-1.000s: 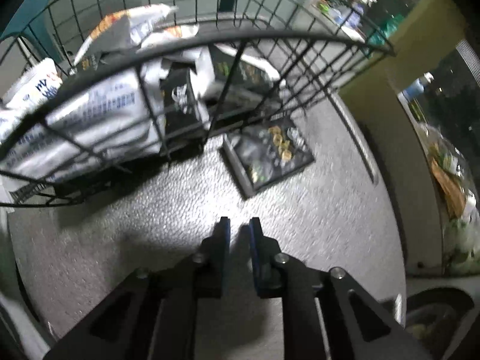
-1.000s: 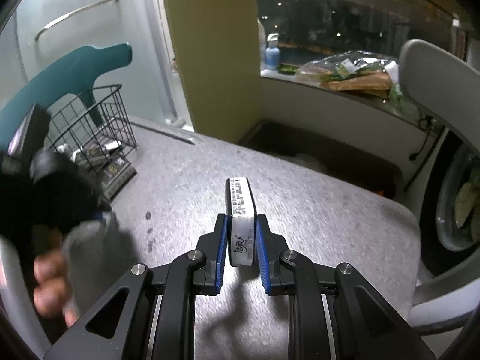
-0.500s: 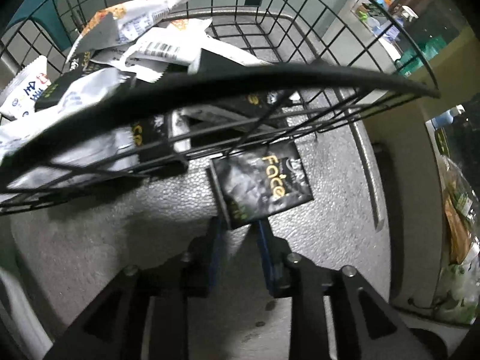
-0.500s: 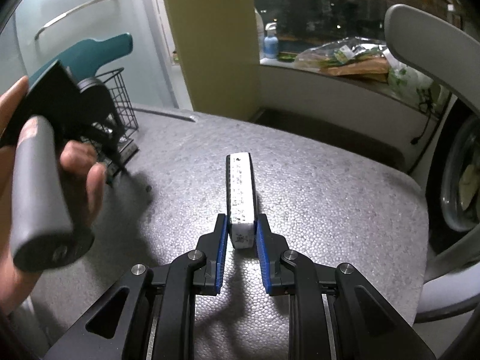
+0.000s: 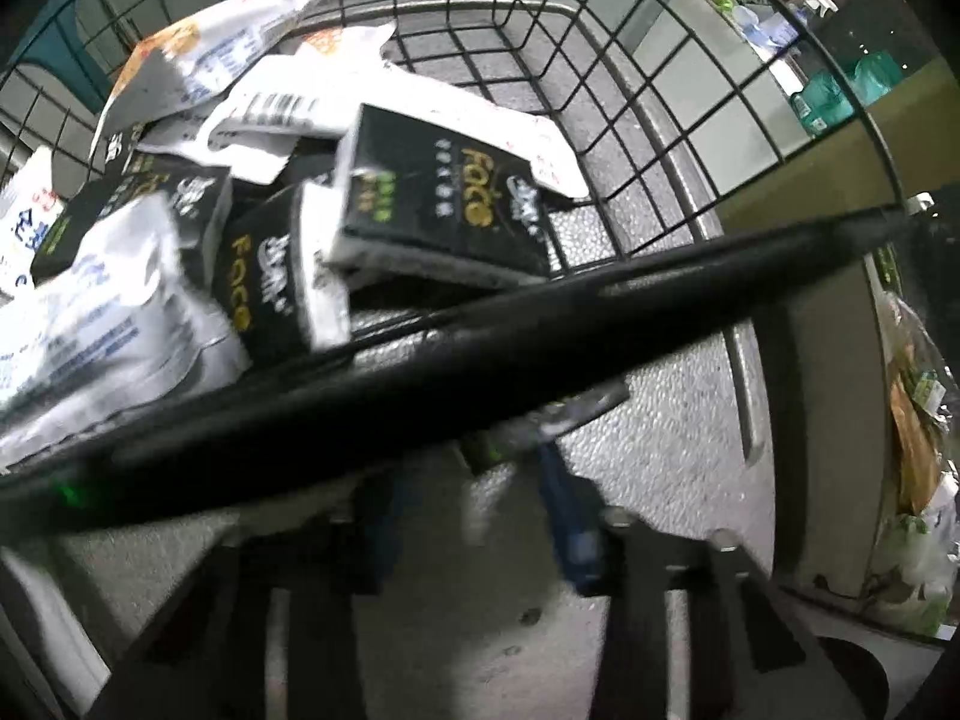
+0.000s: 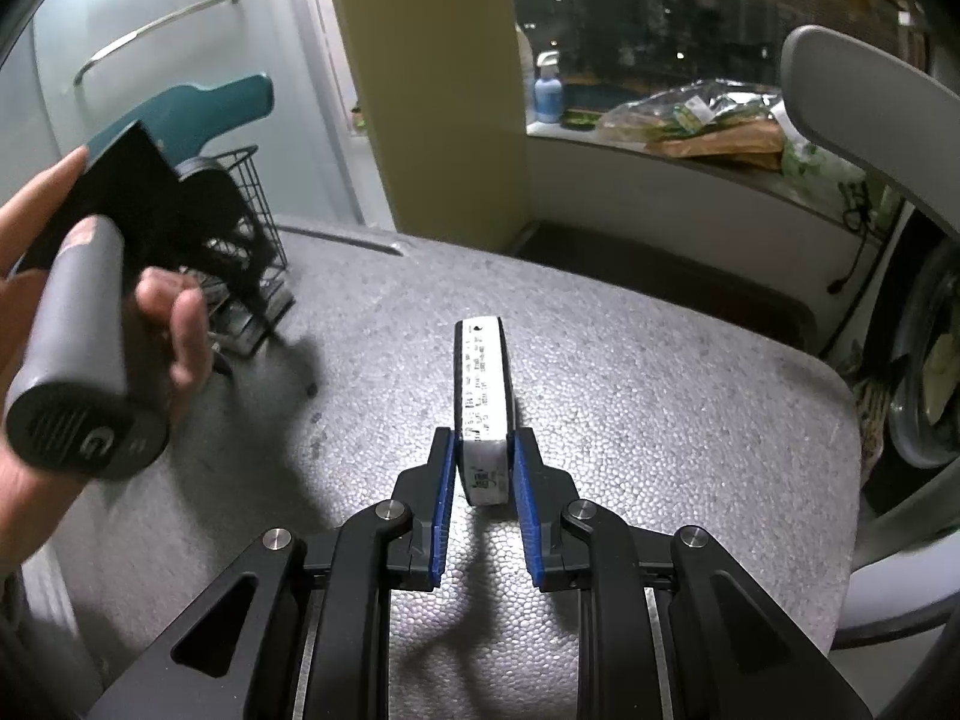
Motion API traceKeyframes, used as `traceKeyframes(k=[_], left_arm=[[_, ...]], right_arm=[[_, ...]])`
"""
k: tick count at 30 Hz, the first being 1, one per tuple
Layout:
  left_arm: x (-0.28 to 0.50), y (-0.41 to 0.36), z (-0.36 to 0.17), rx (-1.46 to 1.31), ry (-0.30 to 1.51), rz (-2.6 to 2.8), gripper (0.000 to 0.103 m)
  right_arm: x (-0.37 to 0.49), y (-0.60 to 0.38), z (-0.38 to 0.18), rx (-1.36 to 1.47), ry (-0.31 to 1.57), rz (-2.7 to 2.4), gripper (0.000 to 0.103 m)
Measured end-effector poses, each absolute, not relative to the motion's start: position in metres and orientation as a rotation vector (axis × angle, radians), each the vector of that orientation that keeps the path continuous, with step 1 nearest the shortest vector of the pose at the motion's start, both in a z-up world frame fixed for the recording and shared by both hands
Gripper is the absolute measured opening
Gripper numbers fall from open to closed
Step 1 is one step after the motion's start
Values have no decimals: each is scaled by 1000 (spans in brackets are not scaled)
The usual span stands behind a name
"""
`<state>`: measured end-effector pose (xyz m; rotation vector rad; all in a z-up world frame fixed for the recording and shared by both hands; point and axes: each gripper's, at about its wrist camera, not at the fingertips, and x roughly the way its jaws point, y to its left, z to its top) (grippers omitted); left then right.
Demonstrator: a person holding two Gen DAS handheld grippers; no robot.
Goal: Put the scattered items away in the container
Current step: 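Drop the tissue pack into the basket by opening the left gripper, then carry the white tissue box into the basket and open the right gripper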
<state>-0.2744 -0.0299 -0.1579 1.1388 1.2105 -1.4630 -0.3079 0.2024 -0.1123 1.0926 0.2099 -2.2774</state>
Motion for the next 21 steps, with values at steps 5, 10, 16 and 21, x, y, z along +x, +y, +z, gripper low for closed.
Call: traceKeyframes(k=[5, 10, 16, 21], left_arm=[[-259, -22, -158, 1170, 1198, -1548, 5], [-232, 0, -154, 1269, 1131, -1632, 3], [-184, 22, -141, 1241, 1049, -1734, 10], [-173, -3, -149, 1281, 956, -1811, 16]], right_arm=[[-301, 203, -110, 1095, 198, -2283, 20], [-299, 196, -103, 1078, 200, -2285, 20], [-288, 188, -107, 1096, 198, -2236, 30], [-272, 186, -113, 1102, 152, -2278, 39]])
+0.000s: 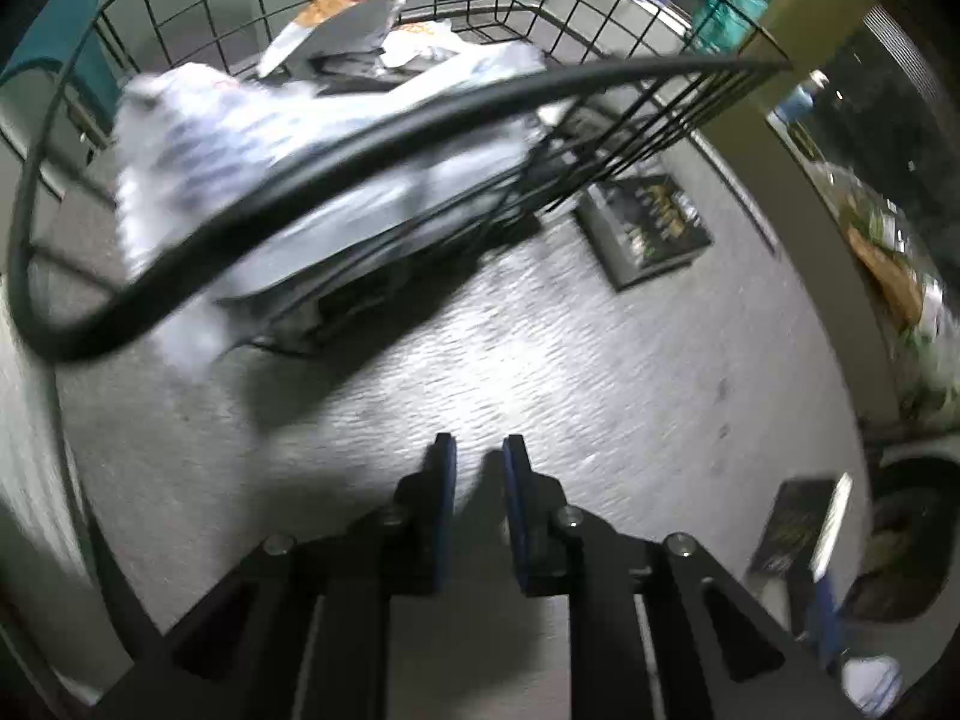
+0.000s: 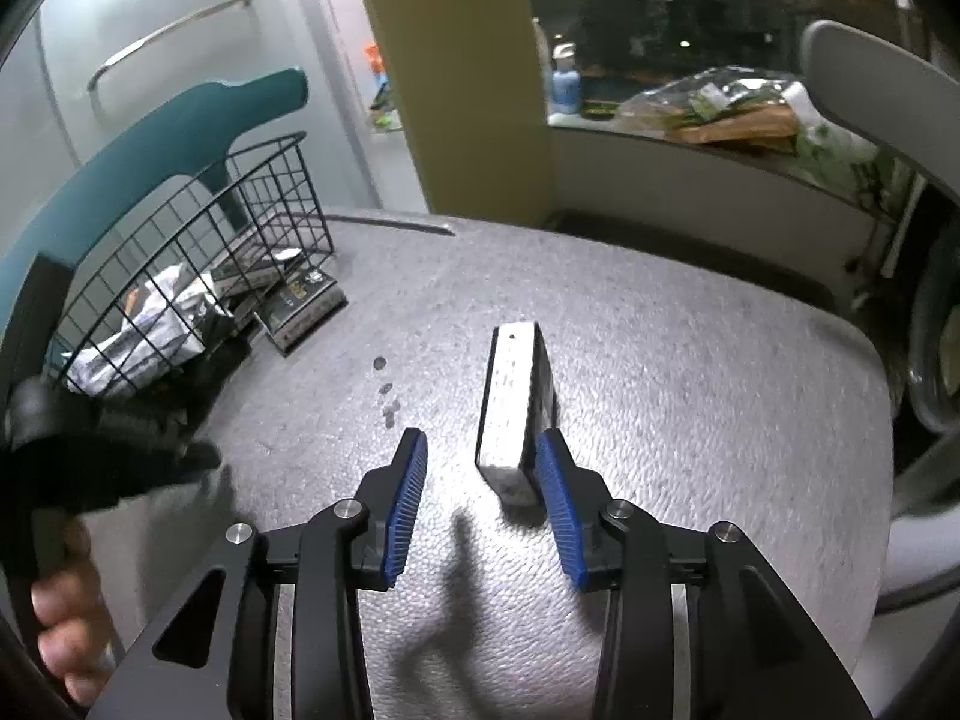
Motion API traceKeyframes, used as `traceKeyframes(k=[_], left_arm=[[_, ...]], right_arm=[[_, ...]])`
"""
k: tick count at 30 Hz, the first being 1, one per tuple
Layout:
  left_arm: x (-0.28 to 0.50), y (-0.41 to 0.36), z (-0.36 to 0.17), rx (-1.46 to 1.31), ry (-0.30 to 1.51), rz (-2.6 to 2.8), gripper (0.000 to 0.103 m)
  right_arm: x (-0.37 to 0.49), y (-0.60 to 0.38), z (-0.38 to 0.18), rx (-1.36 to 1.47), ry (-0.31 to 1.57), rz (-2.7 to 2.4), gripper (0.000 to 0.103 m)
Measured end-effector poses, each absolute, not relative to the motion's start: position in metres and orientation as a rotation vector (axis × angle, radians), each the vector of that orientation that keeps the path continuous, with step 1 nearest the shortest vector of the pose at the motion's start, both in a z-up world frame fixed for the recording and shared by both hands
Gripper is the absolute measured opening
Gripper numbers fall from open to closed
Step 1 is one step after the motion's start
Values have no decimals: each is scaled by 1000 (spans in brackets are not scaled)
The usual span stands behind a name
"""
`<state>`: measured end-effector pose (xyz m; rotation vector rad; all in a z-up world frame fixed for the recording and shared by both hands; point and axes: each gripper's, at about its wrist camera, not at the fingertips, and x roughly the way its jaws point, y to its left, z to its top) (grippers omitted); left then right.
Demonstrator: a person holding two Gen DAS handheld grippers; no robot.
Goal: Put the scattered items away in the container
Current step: 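Carry the white tissue box into the basket and open the right gripper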
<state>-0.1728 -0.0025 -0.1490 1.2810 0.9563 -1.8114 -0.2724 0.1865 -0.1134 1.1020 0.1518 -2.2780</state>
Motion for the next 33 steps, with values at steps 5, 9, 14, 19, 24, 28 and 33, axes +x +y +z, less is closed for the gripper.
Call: traceKeyframes(k=[5, 9, 14, 19, 24, 28, 33], left_arm=[[-178, -7, -147, 1342, 798, -1964, 16], [-186, -22, -128, 1371, 737, -2078, 16], [-136, -14, -55, 1262, 685, -2239, 16], [-133, -27, -23, 1181, 692, -2313, 18], [-114, -60, -12, 1200, 783, -2297, 19], [-62, -77, 21, 1124, 767, -2302, 19], [-45, -99, 37, 1088, 628, -2305, 35]], right_arm=[[-267, 176, -114, 1066, 142, -2425, 40], [-270, 156, -110, 1091, 235, -2483, 18], [-247, 144, -77, 977, -54, -2329, 18], [-232, 115, -70, 903, -190, -2295, 18], [-211, 65, -36, 785, -200, -2279, 18], [-195, 4, -10, 789, -30, -2204, 20], [-181, -39, 4, 856, 24, -2172, 43]])
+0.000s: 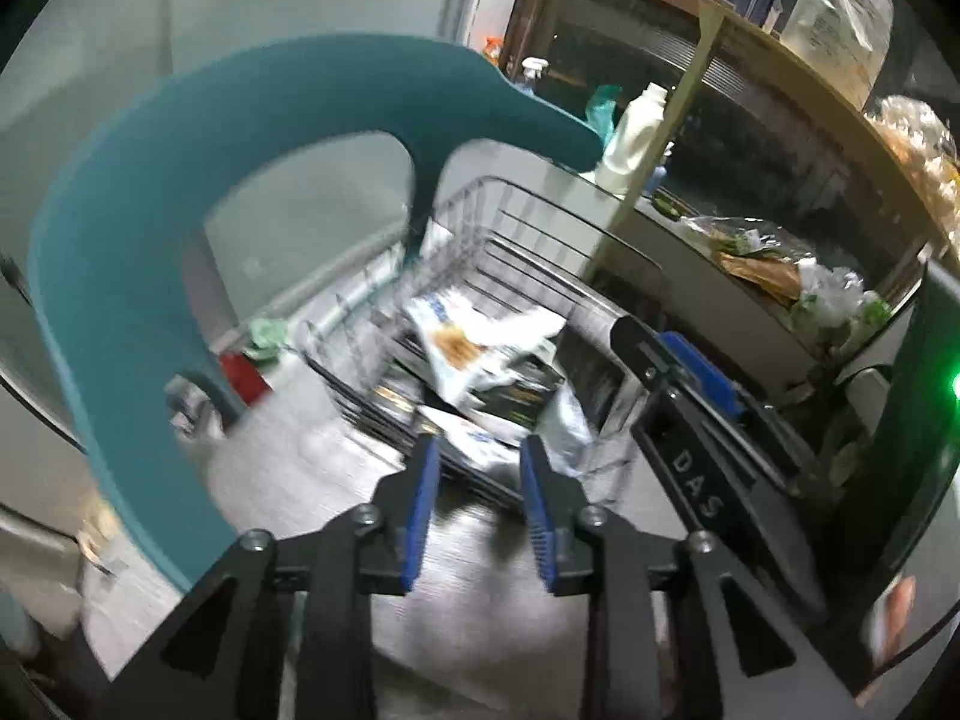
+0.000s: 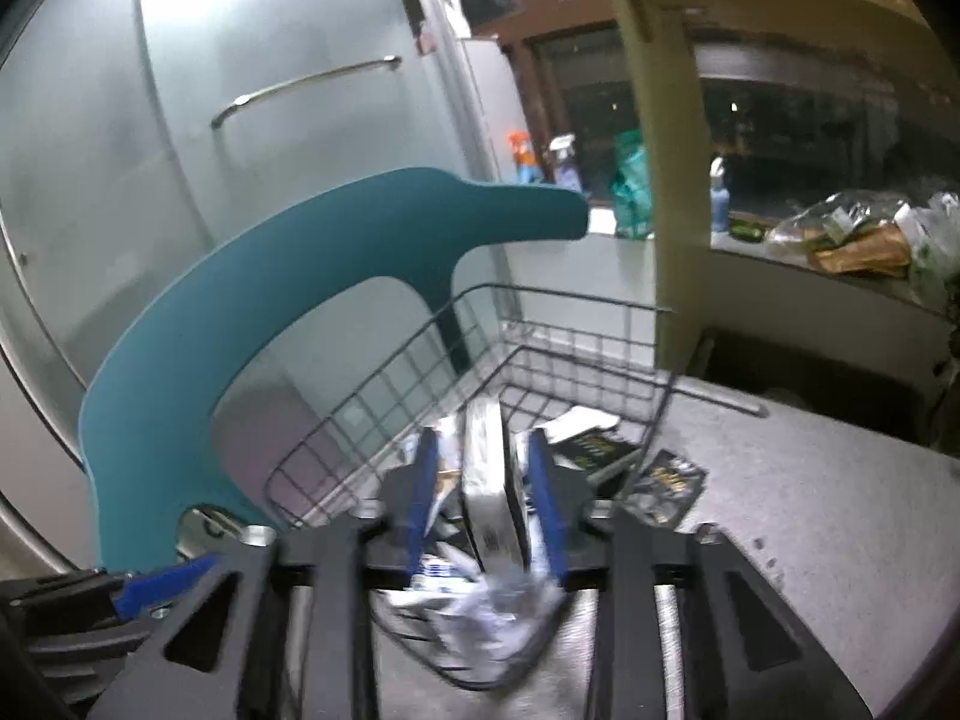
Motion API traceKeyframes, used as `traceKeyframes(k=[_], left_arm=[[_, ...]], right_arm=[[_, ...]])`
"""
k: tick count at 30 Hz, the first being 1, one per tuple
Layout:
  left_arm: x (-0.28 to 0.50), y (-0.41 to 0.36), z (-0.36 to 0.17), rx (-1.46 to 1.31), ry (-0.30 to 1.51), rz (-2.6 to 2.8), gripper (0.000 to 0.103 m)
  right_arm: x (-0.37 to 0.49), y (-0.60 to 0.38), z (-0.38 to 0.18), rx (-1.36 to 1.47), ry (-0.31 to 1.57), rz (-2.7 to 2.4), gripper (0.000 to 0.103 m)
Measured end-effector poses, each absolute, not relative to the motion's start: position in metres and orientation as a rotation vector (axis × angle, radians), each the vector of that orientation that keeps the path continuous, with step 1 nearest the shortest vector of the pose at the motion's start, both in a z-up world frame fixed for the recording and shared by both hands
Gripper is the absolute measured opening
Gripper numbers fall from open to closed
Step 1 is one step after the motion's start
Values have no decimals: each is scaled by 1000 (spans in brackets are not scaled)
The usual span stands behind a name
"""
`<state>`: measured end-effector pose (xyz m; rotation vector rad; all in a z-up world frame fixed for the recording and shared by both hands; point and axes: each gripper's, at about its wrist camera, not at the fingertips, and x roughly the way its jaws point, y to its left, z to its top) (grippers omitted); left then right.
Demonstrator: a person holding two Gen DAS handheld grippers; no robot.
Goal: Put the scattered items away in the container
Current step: 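Carry the white tissue box into the basket and open the right gripper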
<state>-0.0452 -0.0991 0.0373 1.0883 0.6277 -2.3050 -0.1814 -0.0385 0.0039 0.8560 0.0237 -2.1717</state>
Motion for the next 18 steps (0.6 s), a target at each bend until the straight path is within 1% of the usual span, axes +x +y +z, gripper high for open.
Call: traceKeyframes(k=[1, 4, 5, 6, 7, 8, 9, 18], left_arm=[[-40, -101, 40, 1084, 601, -2305, 40], [-28, -103, 49, 1075, 550, -2314, 45], [-25, -103, 50, 1078, 532, -2320, 47], [-22, -102, 51, 1086, 514, -2331, 51], [-18, -100, 53, 1092, 491, -2345, 53], [-13, -98, 54, 1096, 471, -2354, 53], [-7, -96, 55, 1101, 456, -2364, 53], [7, -64, 47, 1229, 335, -2504, 53]], right_arm=[[-178, -42, 5, 872, 18, -2167, 46], [-167, -44, 13, 887, 23, -2192, 52], [-163, -40, 16, 893, 18, -2206, 52], [-157, -36, 20, 902, 8, -2221, 53], [-149, -31, 23, 912, -2, -2241, 54], [-144, -23, 25, 925, -18, -2270, 56], [-137, -15, 27, 943, -36, -2299, 56], [-74, 65, 23, 1157, -123, -2572, 57]])
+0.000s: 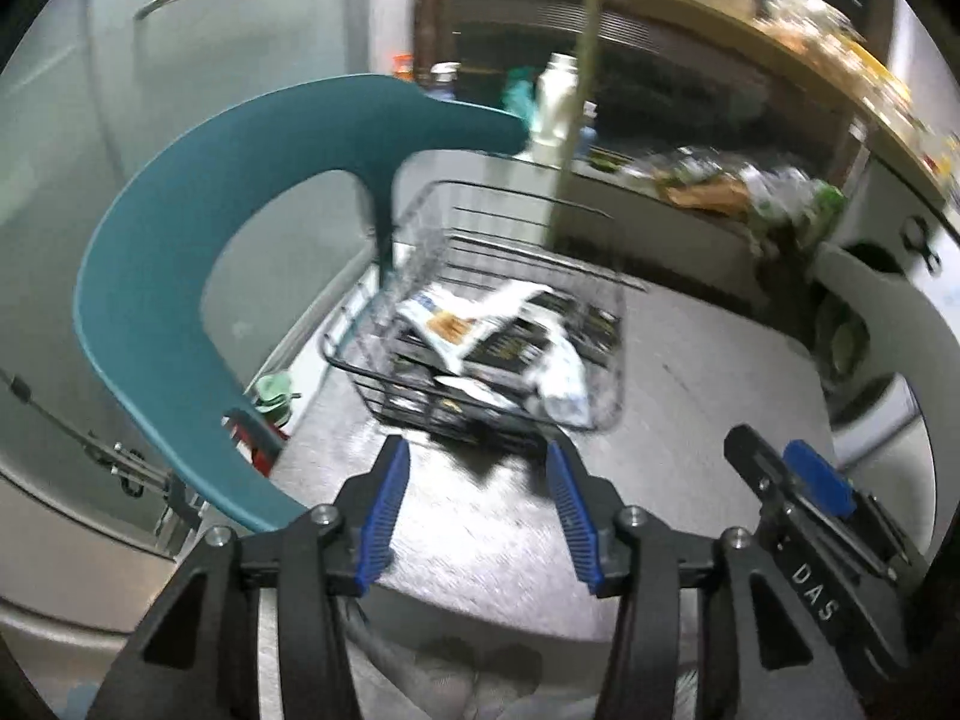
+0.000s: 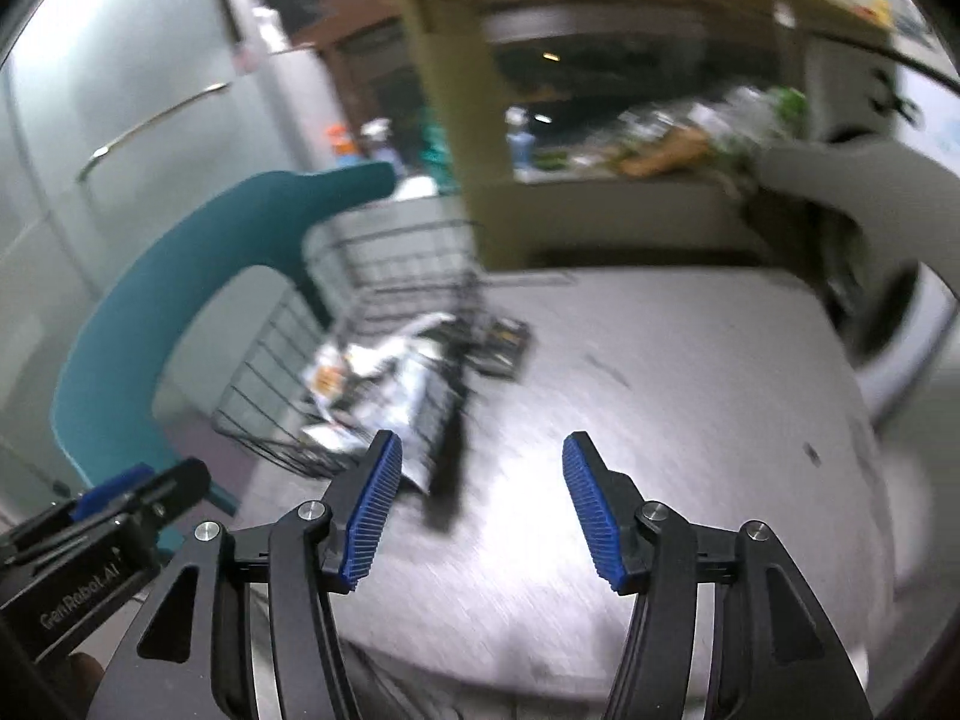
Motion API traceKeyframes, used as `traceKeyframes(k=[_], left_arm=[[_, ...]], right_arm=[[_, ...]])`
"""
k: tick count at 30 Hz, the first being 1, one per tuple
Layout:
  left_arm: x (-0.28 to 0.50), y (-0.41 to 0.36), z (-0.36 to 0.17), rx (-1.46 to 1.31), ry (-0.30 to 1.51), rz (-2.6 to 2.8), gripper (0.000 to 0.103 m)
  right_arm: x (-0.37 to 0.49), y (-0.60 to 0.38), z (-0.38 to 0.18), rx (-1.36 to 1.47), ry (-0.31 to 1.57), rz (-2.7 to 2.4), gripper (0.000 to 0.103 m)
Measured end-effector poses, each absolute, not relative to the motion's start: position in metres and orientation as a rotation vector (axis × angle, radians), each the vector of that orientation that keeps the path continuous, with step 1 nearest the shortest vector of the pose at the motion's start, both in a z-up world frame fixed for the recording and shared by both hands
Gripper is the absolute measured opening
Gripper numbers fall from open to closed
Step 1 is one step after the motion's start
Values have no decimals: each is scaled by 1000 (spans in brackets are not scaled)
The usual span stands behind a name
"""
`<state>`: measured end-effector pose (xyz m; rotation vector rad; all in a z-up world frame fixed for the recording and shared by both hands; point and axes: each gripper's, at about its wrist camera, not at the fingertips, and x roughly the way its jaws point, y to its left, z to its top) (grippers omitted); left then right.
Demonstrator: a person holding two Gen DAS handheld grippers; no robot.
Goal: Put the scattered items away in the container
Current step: 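Carry the white tissue box into the basket and open the right gripper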
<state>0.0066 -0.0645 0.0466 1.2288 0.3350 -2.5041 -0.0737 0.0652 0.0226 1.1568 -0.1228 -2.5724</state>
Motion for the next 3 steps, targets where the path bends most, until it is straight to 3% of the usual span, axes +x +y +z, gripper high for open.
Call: traceKeyframes(k=[3], left_arm=[[10, -53, 44, 1257, 289, -2521, 53]], right_arm=[[-63, 78, 28, 1184, -101, -2640, 57]])
